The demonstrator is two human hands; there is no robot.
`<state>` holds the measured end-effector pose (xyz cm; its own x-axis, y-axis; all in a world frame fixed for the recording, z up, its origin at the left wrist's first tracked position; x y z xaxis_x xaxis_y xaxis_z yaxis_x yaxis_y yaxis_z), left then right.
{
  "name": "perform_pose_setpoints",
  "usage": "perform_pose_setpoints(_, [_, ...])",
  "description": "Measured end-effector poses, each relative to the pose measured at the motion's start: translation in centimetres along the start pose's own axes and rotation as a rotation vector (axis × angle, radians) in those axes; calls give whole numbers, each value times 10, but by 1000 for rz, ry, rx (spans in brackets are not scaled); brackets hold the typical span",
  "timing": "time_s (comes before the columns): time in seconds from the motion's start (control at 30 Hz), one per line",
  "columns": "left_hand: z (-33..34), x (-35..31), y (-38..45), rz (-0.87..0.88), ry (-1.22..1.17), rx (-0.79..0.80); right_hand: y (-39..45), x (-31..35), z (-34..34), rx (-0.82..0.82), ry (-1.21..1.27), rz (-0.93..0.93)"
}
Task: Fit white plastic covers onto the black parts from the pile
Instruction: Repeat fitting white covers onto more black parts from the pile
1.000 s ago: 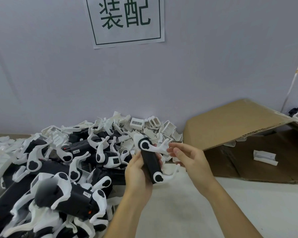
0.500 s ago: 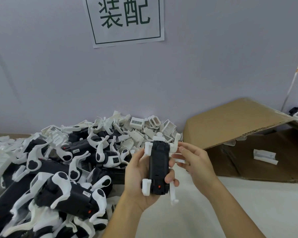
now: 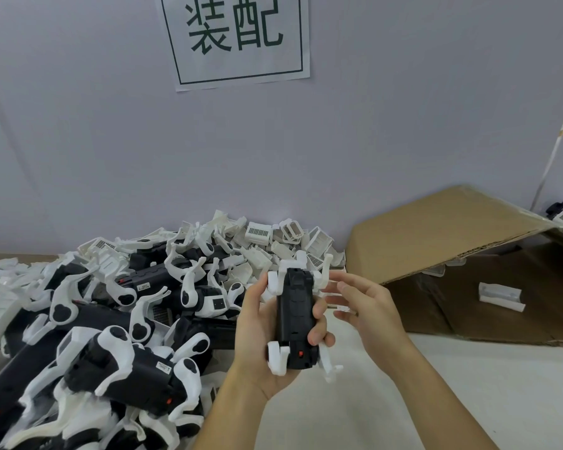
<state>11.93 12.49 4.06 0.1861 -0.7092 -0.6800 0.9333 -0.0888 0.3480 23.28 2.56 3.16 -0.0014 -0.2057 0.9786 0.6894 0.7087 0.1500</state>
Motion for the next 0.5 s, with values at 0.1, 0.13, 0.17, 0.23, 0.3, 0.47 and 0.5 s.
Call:
perform_pose_setpoints(0.1, [0, 1, 2, -2, -5, -37, 0, -1, 0, 12, 1, -3])
perform_pose_setpoints(0.13, [-1, 1, 2, 1, -8, -62, 0, -1, 0, 15, 5, -5])
perform_pose_setpoints(0.17, [-2, 1, 3, 7, -10, -95, 0, -1, 0, 17, 10, -6])
perform_pose_setpoints(0.23, [-5, 1, 4, 33, -7, -186, 1, -2, 0, 17, 11, 15])
perform_pose_setpoints(0.3, [-10, 1, 5, 75, -4, -326, 2, -4, 3, 48, -25, 86])
perform_pose_setpoints(0.47, [-27, -6, 4, 208, 15, -615, -17, -15, 13, 590, -71, 427])
perform_pose_setpoints(0.5, [-28, -7, 2, 222, 14, -633, -23, -15, 17, 721, -32, 467])
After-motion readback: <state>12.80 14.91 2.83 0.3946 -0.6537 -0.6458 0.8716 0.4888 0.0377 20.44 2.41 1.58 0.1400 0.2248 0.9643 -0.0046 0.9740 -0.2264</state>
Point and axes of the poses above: each hand's wrist, its own y-axis towards the middle knuckle, its own z-axis out of the palm, x = y × z, the point moved 3 cm from there along y, towards the middle knuckle, and after that the axes turned 12 degrees about x, right-handed, at the moved point
